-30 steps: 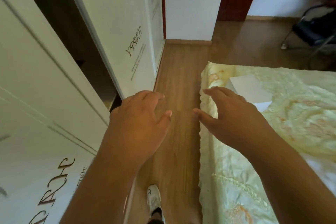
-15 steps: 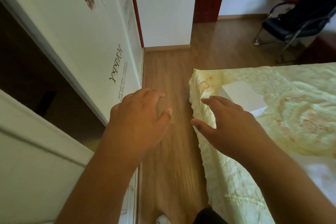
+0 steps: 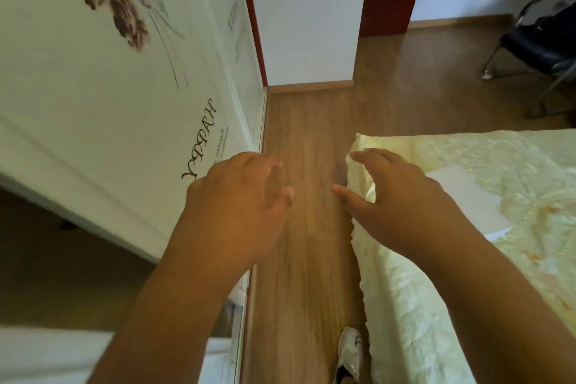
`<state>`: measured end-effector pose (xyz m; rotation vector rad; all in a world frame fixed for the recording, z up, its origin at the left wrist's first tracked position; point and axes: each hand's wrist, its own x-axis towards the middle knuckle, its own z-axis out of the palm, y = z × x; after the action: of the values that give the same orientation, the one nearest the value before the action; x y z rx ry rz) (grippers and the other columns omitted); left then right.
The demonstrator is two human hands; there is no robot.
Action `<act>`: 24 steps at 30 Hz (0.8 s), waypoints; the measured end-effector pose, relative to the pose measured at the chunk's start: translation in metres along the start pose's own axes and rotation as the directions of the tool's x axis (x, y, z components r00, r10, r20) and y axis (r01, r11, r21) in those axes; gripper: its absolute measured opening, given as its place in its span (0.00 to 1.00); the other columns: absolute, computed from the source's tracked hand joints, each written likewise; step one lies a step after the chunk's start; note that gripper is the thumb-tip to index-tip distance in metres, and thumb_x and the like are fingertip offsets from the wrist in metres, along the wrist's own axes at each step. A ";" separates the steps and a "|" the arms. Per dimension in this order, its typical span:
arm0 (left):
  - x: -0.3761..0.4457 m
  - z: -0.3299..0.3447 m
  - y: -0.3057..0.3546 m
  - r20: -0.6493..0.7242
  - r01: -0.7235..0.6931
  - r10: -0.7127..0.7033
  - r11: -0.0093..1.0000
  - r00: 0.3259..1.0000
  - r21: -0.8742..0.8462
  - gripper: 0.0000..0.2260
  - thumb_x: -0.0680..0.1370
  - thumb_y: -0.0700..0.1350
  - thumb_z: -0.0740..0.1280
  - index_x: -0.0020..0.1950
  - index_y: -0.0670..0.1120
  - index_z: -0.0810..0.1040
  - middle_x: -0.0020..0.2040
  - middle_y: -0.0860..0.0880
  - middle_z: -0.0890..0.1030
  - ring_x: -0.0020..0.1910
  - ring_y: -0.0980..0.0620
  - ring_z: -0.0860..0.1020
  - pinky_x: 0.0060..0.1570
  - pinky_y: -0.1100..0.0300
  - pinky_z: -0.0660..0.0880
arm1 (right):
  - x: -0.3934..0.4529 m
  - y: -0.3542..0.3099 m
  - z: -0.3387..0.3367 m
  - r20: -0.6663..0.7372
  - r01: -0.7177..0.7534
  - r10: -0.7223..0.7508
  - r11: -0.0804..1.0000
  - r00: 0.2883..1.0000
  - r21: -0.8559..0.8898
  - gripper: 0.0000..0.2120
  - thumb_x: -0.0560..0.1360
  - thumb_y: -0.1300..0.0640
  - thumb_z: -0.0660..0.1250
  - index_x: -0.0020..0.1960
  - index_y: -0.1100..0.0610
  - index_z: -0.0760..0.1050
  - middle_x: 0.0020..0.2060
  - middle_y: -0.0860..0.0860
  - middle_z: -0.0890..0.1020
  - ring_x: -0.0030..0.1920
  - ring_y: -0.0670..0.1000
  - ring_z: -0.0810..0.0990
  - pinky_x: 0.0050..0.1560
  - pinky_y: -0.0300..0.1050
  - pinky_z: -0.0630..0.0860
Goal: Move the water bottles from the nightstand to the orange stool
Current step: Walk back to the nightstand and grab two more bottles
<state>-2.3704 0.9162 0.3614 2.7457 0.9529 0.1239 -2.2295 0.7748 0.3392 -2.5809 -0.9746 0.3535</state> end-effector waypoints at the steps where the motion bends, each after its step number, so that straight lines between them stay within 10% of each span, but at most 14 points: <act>1: 0.014 -0.001 0.006 -0.005 0.008 -0.008 1.000 1.000 0.005 0.21 0.80 0.62 0.58 0.72 0.60 0.66 0.71 0.58 0.68 0.68 0.55 0.67 0.66 0.53 0.64 | 0.016 0.004 -0.005 -0.013 0.012 -0.012 1.000 1.000 0.010 0.34 0.75 0.30 0.58 0.76 0.43 0.61 0.77 0.44 0.65 0.74 0.52 0.68 0.71 0.57 0.66; 24: 0.272 0.033 0.021 0.029 -0.108 0.111 0.990 0.993 -0.088 0.21 0.80 0.62 0.57 0.71 0.59 0.67 0.70 0.59 0.70 0.68 0.56 0.68 0.65 0.53 0.65 | 0.257 0.037 -0.046 -0.042 -0.035 0.033 0.999 0.999 -0.027 0.34 0.75 0.30 0.59 0.76 0.43 0.61 0.76 0.42 0.66 0.71 0.49 0.71 0.69 0.53 0.70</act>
<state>-2.1396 1.0626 0.3354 2.7110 0.7690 0.1342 -2.0035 0.9109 0.3384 -2.6212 -0.9284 0.2963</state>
